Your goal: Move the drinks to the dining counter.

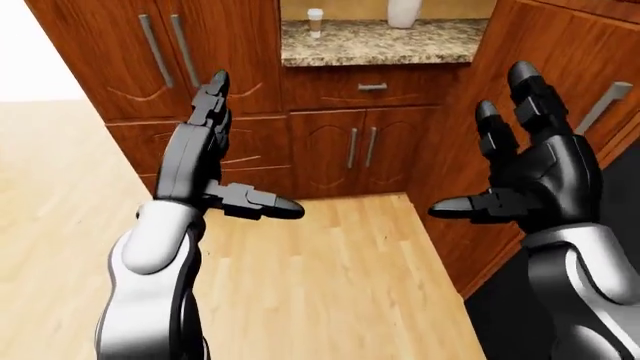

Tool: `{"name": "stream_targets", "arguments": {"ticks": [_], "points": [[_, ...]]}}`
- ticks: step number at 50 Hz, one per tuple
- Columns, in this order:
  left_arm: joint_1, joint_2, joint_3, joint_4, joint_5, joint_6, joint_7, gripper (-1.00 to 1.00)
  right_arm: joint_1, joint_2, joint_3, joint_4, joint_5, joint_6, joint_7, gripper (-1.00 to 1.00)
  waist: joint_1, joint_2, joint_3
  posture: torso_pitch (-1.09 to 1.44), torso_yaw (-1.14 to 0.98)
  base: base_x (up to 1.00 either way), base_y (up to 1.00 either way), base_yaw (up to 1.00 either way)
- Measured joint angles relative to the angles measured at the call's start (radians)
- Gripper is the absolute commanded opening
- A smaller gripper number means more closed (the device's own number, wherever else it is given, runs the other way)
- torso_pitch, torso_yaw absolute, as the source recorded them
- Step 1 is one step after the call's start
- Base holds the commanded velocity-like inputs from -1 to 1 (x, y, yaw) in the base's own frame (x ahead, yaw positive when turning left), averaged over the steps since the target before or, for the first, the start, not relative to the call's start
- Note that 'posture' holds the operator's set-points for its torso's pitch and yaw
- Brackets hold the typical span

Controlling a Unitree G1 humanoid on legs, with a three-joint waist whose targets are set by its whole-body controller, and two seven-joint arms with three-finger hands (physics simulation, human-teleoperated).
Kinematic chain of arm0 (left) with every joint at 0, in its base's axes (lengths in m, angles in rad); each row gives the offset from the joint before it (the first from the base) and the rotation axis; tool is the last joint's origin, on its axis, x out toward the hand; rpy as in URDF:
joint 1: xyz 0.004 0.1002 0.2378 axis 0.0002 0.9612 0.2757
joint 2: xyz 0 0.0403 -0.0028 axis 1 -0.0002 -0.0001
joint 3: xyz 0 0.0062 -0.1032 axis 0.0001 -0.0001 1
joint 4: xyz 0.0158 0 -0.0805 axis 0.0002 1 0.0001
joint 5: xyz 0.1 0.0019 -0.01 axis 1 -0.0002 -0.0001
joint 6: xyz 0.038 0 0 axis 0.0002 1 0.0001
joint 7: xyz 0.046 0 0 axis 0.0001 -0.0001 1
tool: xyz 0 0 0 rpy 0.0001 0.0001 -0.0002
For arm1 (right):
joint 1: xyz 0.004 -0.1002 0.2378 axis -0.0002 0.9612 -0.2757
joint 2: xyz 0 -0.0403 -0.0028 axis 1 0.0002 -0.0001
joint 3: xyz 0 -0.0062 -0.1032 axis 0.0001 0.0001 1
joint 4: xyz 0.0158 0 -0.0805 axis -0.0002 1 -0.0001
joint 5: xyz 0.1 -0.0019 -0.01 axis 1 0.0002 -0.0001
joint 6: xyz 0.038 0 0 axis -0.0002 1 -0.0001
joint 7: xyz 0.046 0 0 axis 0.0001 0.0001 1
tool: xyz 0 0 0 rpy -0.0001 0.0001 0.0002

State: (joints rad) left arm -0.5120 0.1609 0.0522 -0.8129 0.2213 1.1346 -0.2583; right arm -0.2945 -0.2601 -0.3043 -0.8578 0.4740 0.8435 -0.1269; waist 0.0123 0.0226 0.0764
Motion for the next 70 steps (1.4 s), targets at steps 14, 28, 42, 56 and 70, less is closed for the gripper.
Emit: {"name": "stream_targets", "arguments": {"ticks": [14, 28, 42, 56, 70], "points": [[-0.02, 0.002, 0.001, -0.031, 0.009, -0.016, 0.0, 1.0, -0.014, -0.001, -0.011, -0.038, -0.01, -0.012, 0.014, 1.0, 0.058, -0.076, -0.025, 0.0, 0.0, 0.96, 0.0, 0.0], [-0.016, -0.004, -0.008, -0.036, 0.002, -0.035, -0.006, 1.0, -0.017, 0.003, -0.022, -0.039, -0.032, -0.024, 0.02, 1.0, 0.026, -0.022, -0.057, 0.0, 0.0, 0.97, 0.0, 0.0], [-0.082, 0.007, -0.03, -0.045, 0.02, 0.053, -0.022, 1.0, -0.082, -0.041, -0.055, -0.078, 0.043, 0.068, -0.032, 1.0, -0.017, -0.111, 0.019, 0.0, 0.0, 0.29, 0.0, 0.0], [-0.087, 0.02, -0.01, -0.068, 0.033, 0.046, -0.029, 1.0, -0.064, -0.039, -0.031, -0.082, 0.053, 0.044, -0.039, 1.0, -0.01, 0.039, -0.042, 0.0, 0.0, 0.34, 0.0, 0.0], [-0.081, 0.008, -0.038, -0.045, 0.022, 0.063, -0.042, 1.0, -0.051, -0.044, -0.06, -0.059, 0.054, 0.054, -0.044, 1.0, -0.002, -0.099, -0.026, 0.0, 0.0, 0.37, -0.01, 0.0]]}}
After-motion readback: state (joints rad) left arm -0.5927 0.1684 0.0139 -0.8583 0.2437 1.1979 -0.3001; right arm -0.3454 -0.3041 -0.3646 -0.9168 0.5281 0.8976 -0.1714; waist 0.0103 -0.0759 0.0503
